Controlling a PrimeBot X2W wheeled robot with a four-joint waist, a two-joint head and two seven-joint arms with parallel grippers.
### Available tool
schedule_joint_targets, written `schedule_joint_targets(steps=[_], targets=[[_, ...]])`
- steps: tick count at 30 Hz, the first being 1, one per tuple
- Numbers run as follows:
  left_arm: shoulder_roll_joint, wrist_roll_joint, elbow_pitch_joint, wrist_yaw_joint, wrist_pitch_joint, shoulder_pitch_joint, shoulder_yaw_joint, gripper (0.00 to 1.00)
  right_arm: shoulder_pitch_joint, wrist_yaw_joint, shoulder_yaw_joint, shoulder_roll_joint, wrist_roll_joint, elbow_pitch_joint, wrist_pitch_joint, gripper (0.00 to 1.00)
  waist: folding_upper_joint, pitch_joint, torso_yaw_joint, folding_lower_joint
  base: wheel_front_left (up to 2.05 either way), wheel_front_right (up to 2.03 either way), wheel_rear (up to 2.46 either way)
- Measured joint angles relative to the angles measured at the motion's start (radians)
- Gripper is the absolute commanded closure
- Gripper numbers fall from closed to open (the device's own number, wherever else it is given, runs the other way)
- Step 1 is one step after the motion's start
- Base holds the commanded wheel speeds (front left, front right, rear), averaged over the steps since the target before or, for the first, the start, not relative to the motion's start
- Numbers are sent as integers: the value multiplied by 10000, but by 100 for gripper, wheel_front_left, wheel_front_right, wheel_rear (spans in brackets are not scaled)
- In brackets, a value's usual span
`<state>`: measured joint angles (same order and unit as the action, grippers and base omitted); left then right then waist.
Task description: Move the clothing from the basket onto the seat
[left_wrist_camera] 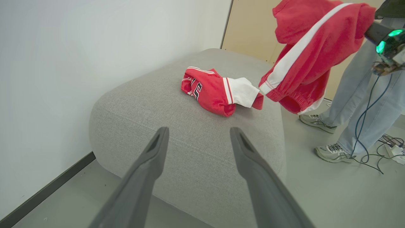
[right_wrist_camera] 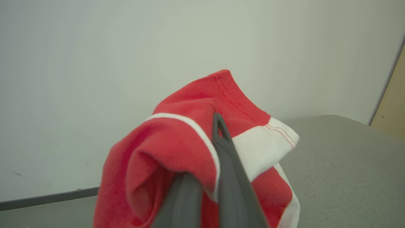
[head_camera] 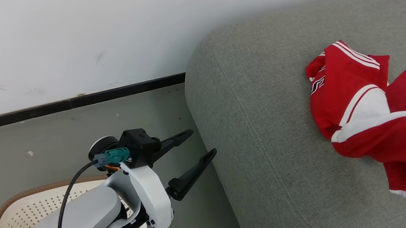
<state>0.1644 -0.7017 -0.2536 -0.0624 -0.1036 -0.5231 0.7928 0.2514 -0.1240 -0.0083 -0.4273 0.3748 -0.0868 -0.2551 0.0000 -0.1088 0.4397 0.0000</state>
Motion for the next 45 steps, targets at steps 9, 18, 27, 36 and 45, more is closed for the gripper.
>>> schedule_joint_targets(steps=[9, 18, 27, 36, 45], targets=[[125, 4, 267, 161, 226, 0, -31, 0, 1379, 0, -251, -711, 474, -907, 140, 100, 0, -333, -204, 0, 0, 0, 0], [510, 38, 734, 376, 545, 1, -94, 0, 2906, 0, -401, -1172, 765, -2217, 514, 100, 0, -931, -500, 0, 0, 0, 0], [959, 196, 1335, 606, 953, 0, -188, 0, 4223, 4, -1149, -1267, 1081, -3198, 612, 100, 0, -1628, -773, 0, 0, 0, 0], [1300, 309, 2029, 838, 1298, -9, -311, 0, 5018, 4, -1329, -1511, 462, -3967, 602, 100, 0, -2459, -1075, 0, 0, 0, 0], [1628, 481, 2581, 940, 1555, -159, -418, 0, 5950, 4, -1578, -1356, 38, -4358, 522, 100, 0, -3296, -1380, 0, 0, 0, 0]])
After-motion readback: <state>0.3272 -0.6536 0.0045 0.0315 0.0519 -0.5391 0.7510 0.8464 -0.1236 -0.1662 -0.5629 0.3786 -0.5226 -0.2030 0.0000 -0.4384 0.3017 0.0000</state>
